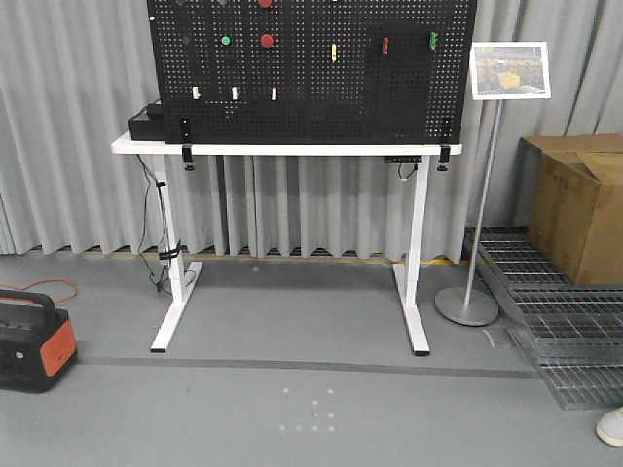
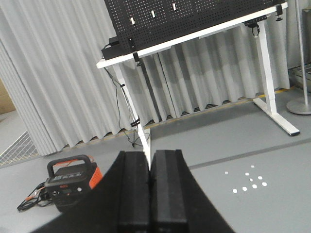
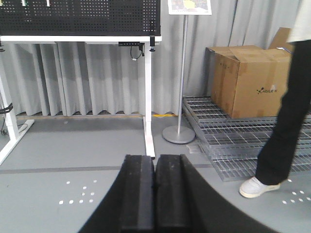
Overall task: Rotate knob clockwise with right arm
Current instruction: 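Drive the base forward toward the black pegboard on the table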
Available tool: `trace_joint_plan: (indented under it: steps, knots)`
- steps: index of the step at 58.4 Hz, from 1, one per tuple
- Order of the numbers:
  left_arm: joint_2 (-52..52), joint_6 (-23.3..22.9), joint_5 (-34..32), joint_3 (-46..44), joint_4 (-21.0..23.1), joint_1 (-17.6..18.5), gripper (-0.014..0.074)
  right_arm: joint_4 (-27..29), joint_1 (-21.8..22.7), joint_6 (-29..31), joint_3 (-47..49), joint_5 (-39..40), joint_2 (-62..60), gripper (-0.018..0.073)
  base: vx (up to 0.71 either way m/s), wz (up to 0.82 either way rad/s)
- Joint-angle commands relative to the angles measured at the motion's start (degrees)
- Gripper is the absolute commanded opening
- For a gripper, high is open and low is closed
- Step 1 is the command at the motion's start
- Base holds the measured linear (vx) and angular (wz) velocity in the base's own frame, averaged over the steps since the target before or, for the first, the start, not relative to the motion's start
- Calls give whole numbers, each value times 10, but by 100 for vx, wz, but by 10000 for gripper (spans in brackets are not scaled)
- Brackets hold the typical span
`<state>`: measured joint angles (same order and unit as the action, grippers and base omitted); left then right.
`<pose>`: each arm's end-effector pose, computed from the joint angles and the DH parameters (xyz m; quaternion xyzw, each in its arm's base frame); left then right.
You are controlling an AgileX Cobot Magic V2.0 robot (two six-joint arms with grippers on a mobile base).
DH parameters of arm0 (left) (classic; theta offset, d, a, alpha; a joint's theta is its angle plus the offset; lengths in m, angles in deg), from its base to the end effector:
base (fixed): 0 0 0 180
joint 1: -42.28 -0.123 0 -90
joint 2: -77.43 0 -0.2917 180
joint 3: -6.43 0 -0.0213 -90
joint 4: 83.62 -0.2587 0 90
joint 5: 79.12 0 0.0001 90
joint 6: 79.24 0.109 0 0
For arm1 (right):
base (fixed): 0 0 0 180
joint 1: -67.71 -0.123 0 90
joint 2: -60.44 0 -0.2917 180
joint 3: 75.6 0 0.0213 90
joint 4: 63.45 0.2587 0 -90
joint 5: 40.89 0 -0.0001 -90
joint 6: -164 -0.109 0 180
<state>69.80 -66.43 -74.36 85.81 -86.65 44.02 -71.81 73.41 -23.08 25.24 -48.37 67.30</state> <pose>0.0770 -0.0019 0.1930 0.1081 0.7097 0.0869 0.6907 0.0752 -0.0096 0.1904 0.0350 0.7271 -0.0482 0.6840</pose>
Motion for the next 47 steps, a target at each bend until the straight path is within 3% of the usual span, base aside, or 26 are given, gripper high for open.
trace_joint_plan:
  steps: [1,47]
  knots:
    - [-8,-2,-48,9,3,1,-6,-2,4,4,-5,49,-5,-10,37,-3]
    - [-8,-2,-48,9,3,1,-6,-2,4,4,-5,49,-5,-10,46,4]
